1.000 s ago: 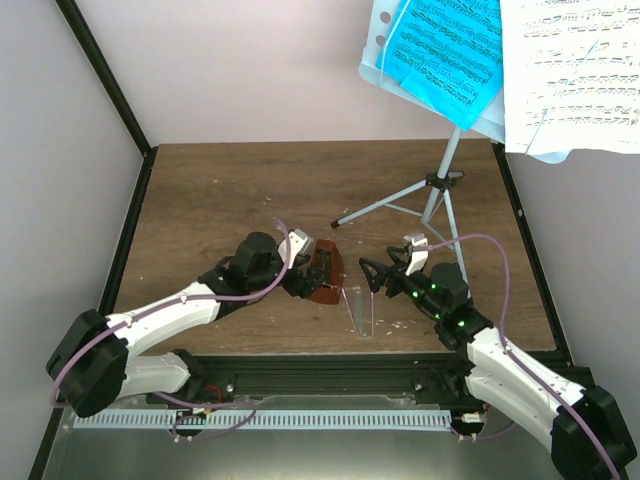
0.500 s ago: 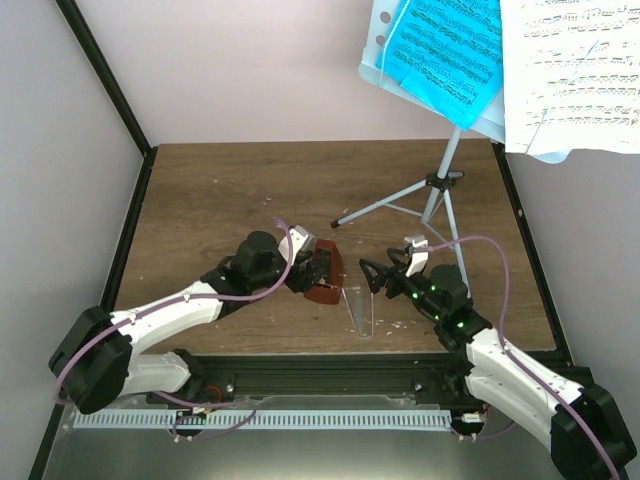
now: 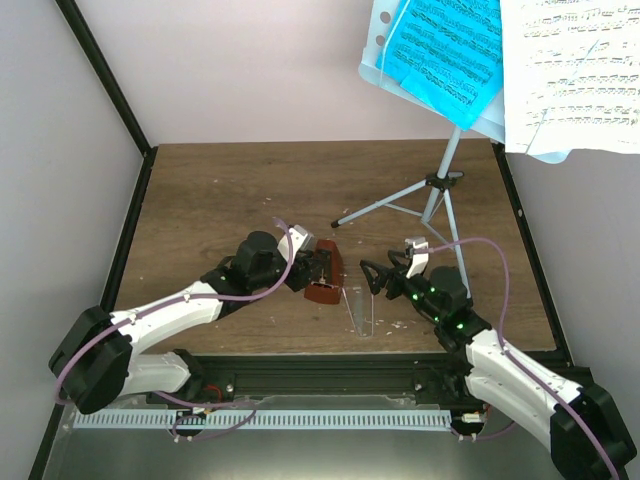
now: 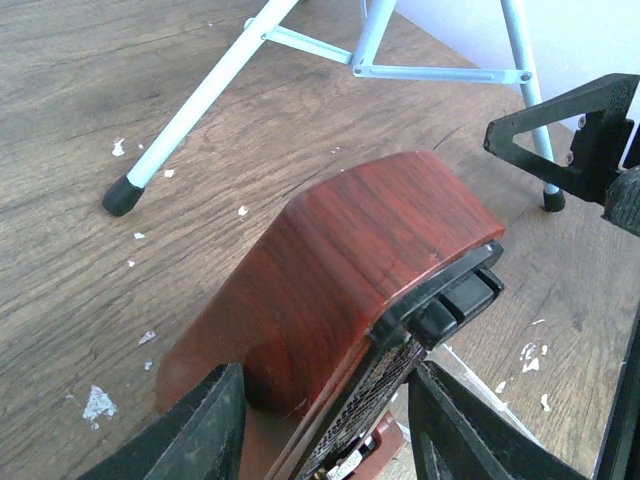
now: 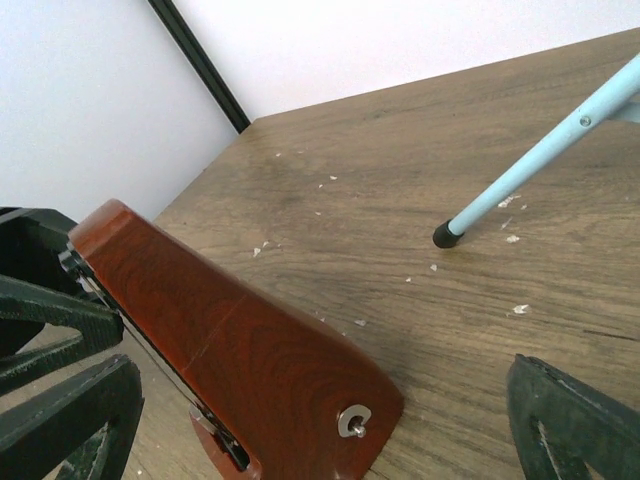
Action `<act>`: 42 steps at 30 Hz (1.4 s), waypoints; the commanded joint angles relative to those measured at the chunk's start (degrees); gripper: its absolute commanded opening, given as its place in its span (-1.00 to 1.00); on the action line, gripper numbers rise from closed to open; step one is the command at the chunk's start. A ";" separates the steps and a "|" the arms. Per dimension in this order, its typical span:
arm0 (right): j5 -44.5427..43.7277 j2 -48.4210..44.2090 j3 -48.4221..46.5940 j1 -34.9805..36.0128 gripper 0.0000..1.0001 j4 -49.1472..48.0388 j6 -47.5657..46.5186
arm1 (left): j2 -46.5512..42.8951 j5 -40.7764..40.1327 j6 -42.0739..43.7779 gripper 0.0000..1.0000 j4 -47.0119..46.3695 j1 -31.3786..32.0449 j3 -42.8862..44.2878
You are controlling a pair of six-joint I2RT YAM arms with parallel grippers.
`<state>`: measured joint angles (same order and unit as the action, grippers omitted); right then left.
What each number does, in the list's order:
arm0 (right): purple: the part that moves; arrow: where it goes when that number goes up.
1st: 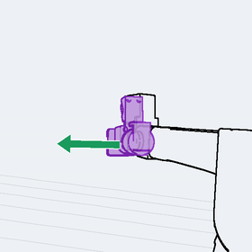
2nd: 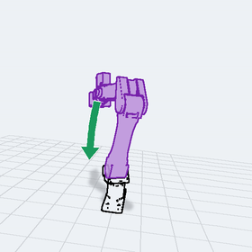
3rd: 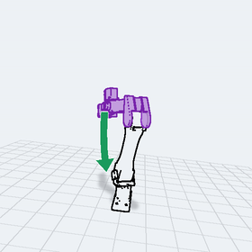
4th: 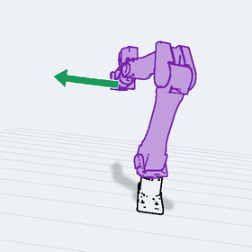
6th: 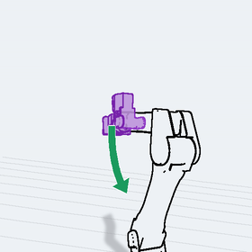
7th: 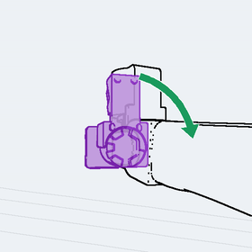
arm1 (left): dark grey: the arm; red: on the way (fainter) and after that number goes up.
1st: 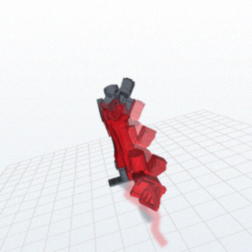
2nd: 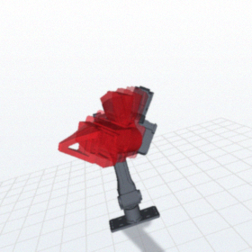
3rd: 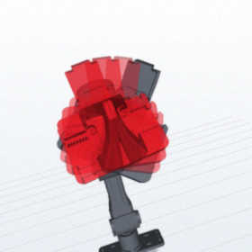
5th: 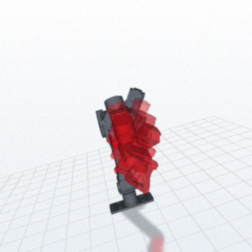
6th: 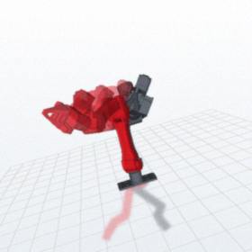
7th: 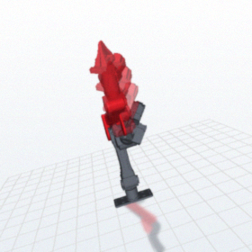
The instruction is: Pack up the instrument practice props
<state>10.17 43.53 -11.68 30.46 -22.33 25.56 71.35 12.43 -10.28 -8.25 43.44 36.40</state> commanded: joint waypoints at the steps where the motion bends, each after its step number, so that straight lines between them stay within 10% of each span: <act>1: -0.89 -0.11 0.43 -0.22 1.00 -0.71 0.46 | -0.44 -0.16 0.30 -0.10 -0.91 0.24 0.54; 18: -0.64 -0.11 0.22 -0.18 1.00 -0.46 1.65 | -5.61 0.68 -2.46 -0.15 -2.60 0.26 -3.99; 32: 7.05 10.82 -6.36 -0.14 0.70 7.66 6.68 | -4.30 17.10 -12.91 0.63 -11.35 -5.48 -12.42; 42: 8.89 22.54 -11.63 1.31 0.38 7.27 6.15 | 4.06 14.00 -11.14 0.72 -8.56 -5.87 -9.17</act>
<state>16.91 62.63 -19.77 30.98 -14.74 31.81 73.54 27.05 -22.28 -16.80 37.85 25.21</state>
